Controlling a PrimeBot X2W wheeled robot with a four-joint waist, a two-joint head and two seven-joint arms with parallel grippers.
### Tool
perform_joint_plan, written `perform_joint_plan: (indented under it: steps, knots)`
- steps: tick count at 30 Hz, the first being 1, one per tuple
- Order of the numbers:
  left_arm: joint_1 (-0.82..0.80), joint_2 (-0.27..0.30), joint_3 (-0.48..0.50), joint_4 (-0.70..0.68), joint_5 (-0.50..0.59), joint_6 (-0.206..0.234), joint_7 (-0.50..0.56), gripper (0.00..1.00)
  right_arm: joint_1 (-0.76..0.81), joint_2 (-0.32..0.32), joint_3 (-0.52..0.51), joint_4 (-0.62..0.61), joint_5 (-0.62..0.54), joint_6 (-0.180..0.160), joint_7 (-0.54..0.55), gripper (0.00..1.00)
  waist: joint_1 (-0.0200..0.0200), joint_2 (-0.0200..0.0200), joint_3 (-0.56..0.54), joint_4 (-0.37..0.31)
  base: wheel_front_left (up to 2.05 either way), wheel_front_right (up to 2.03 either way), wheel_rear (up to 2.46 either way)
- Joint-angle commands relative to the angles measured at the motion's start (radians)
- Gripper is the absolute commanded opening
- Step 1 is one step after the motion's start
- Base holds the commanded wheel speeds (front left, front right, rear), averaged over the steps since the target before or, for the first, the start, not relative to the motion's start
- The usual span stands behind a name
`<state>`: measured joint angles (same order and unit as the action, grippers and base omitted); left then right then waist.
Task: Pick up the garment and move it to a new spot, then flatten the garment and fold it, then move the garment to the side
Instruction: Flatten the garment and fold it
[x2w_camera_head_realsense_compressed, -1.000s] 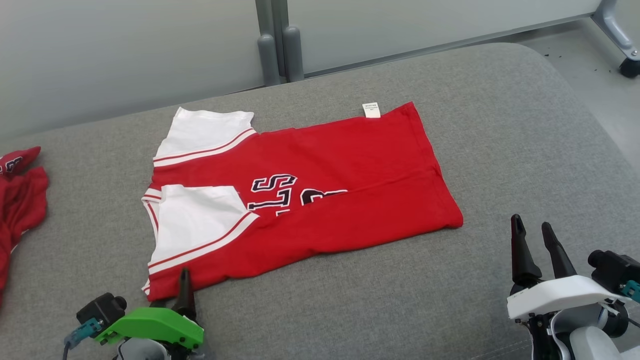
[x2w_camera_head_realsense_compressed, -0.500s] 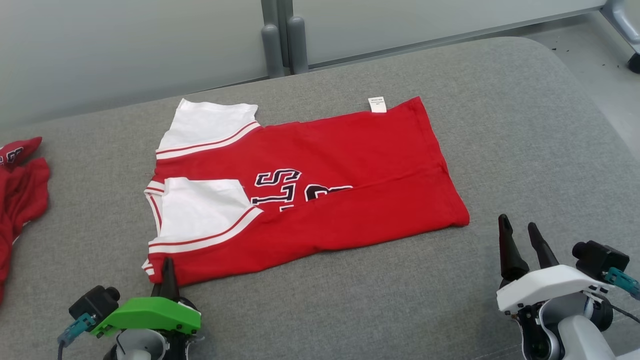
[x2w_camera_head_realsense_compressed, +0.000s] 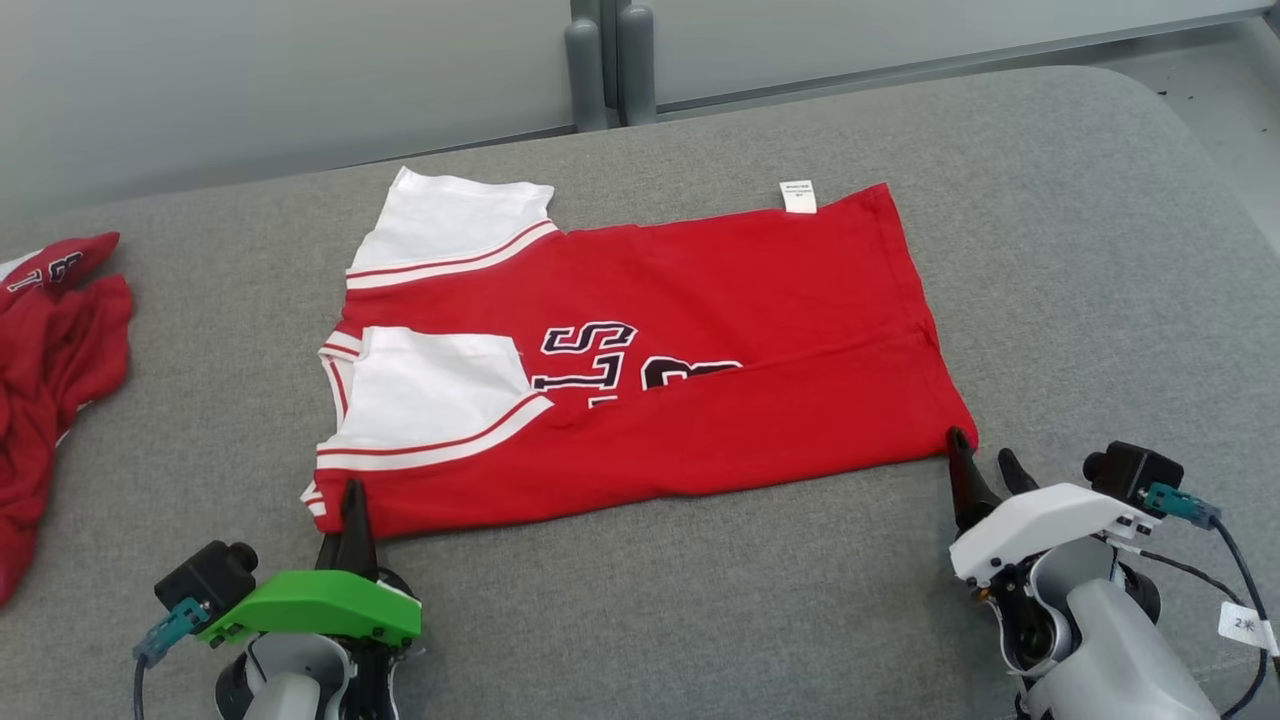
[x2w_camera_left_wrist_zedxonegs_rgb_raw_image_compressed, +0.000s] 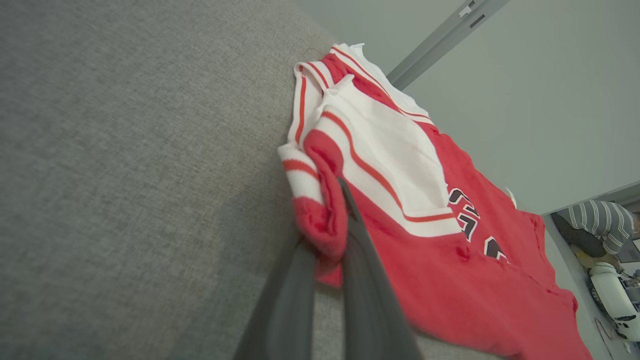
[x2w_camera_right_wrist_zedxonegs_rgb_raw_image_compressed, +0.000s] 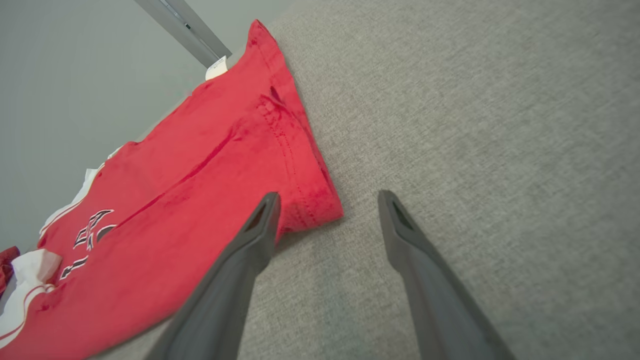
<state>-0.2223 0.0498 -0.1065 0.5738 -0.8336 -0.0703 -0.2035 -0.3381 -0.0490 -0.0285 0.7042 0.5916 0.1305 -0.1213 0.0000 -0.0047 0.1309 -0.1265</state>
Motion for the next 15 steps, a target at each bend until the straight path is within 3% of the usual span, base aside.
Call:
perform_joint_plan:
  steps: [1,9,10,11,12,13,14,15]
  knots:
    - [-0.015,0.004,-0.003,-0.006,0.004,0.003,-0.003,0.00,-0.032,-0.003,0.011,0.039,0.012,0.000,-0.005,1.00,0.0000,0.0047,0.006,0.008,0.00,0.00,0.00]
    - [-0.019,0.004,-0.013,-0.017,0.005,0.007,-0.006,0.00,-0.157,-0.001,0.072,0.260,0.050,0.000,-0.016,1.00,0.0000,0.0047,0.012,0.025,0.00,0.00,0.00]
    - [-0.019,0.004,-0.014,-0.018,0.004,0.007,-0.007,0.00,-0.167,-0.001,0.080,0.277,0.053,0.000,-0.020,0.95,0.0000,0.0047,0.011,0.026,0.00,0.00,0.00]
    - [-0.019,0.004,-0.015,-0.019,0.004,0.008,-0.007,0.00,-0.178,-0.001,0.090,0.295,0.054,0.000,-0.025,0.54,0.0000,0.0047,0.011,0.026,0.00,0.00,0.00]
    - [-0.019,0.004,-0.015,-0.019,0.004,0.008,-0.008,0.00,-0.189,-0.001,0.099,0.312,0.056,0.000,-0.027,0.40,0.0000,0.0047,0.011,0.027,0.00,0.00,0.00]
    - [-0.019,0.005,-0.017,-0.020,0.007,0.009,-0.009,0.00,-0.199,-0.001,0.106,0.325,0.060,0.000,-0.033,0.33,0.0000,0.0047,0.011,0.027,0.00,0.00,0.00]
    - [-0.019,0.005,-0.019,-0.020,0.008,0.009,-0.008,0.00,-0.208,0.000,0.115,0.338,0.059,0.000,-0.039,0.15,0.0000,0.0047,0.010,0.027,0.00,0.00,0.00]
    - [-0.019,0.007,-0.020,-0.021,0.010,0.009,-0.008,0.00,-0.218,0.000,0.121,0.348,0.060,0.000,-0.048,0.03,0.0000,0.0047,0.009,0.026,0.00,0.00,0.00]
